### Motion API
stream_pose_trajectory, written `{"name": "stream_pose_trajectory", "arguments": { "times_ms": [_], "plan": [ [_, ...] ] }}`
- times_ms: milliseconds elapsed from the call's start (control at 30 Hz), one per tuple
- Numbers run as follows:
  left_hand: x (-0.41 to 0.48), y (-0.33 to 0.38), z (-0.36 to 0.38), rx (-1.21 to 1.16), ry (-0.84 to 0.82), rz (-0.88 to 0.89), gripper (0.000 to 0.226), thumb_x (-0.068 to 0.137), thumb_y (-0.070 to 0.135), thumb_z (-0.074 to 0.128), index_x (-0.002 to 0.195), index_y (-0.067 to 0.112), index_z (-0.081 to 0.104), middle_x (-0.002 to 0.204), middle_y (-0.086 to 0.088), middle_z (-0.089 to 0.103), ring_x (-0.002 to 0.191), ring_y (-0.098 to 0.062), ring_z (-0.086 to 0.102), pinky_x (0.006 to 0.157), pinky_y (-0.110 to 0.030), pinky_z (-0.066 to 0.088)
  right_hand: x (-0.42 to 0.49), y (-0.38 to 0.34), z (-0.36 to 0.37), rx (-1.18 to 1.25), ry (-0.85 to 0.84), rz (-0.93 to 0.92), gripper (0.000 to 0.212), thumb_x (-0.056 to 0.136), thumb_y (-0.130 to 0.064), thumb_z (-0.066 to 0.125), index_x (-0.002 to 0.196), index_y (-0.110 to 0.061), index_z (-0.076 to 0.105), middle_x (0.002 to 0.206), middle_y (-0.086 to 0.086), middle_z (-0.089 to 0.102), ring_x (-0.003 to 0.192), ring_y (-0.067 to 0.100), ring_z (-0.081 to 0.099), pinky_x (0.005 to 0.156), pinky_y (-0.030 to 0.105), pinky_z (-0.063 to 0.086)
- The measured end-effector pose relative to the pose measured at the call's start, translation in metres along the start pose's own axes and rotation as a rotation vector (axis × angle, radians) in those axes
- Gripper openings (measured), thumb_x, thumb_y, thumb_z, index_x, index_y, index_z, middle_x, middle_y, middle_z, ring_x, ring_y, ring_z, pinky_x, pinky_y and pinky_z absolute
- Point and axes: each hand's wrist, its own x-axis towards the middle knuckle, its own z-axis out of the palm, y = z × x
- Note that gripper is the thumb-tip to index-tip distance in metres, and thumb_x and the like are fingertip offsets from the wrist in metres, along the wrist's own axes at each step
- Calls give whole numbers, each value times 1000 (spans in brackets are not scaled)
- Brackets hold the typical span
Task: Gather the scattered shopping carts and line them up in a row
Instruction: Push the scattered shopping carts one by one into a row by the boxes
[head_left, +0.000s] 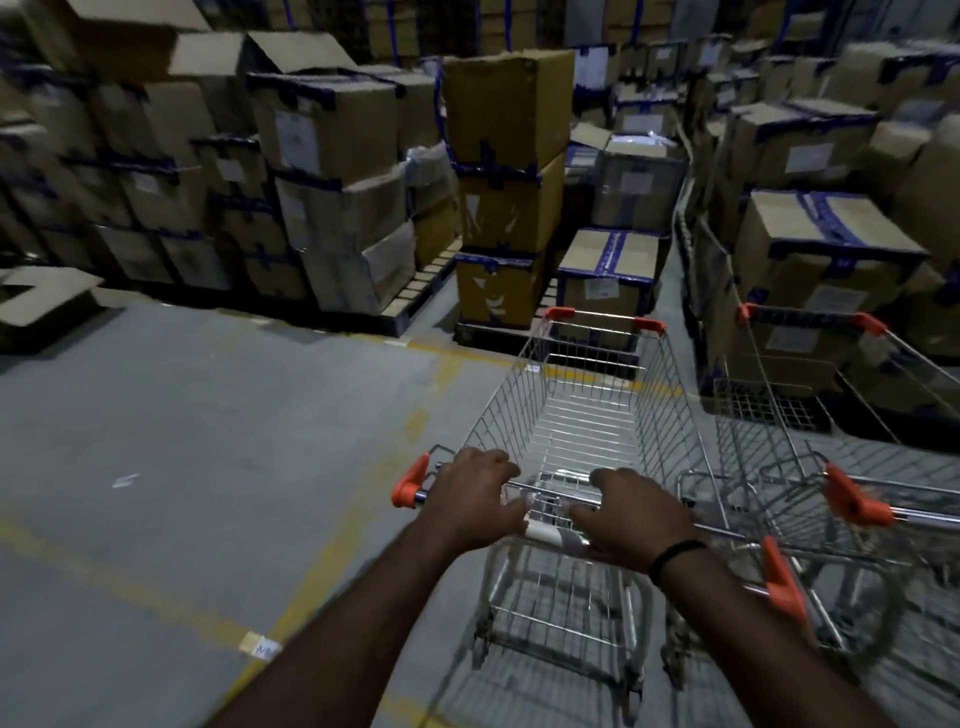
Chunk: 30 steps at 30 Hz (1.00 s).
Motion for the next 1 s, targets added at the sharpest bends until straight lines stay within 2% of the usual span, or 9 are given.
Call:
{"name": "stream_pose_trajectory", "arguments": {
  "times_ms": [200, 367, 533, 800, 1000],
  "plan": [
    [-66, -23, -34, -2, 137, -100, 53, 83, 56, 54, 127, 27, 64, 138, 8, 56, 127, -26, 43, 101, -37, 39, -24, -66, -7, -13, 30, -157, 58, 89, -61, 54, 135, -26, 55, 135, 6, 58, 123, 28, 55, 96, 38, 49],
    [-152, -55, -53, -5, 192, -264, 53, 92, 53, 59, 139, 29, 56, 147, 6, 47, 136, -26, 33, 106, -40, 33, -58, -139, 2, 34, 49, -382, 55, 87, -60, 59, 133, -29, 56, 131, 3, 60, 117, 25, 59, 91, 36, 50],
    [-258, -92, -73, -1, 246, -487, 57, 95, 54, 57, 144, 27, 51, 156, 6, 38, 144, -24, 23, 112, -41, 26, -103, -226, 22, 30, 24, -631, 67, 90, -63, 54, 144, -23, 46, 144, 2, 53, 127, 22, 53, 100, 37, 46],
    [-450, -138, -88, -5, 395, -929, 56, 95, 54, 58, 144, 29, 51, 157, 7, 37, 144, -22, 22, 112, -39, 26, -212, -374, 69, 52, -114, -1071, 67, 91, -62, 54, 146, -26, 43, 147, -4, 49, 130, 18, 51, 98, 36, 47],
    [-581, -135, -92, 0, 556, -1292, 56, 94, 53, 59, 144, 29, 52, 156, 8, 39, 145, -21, 21, 113, -38, 24, -298, -474, 103, 1, -221, -1453, 67, 91, -63, 54, 146, -27, 42, 148, -4, 48, 129, 19, 51, 97, 37, 48]
  ]
}}
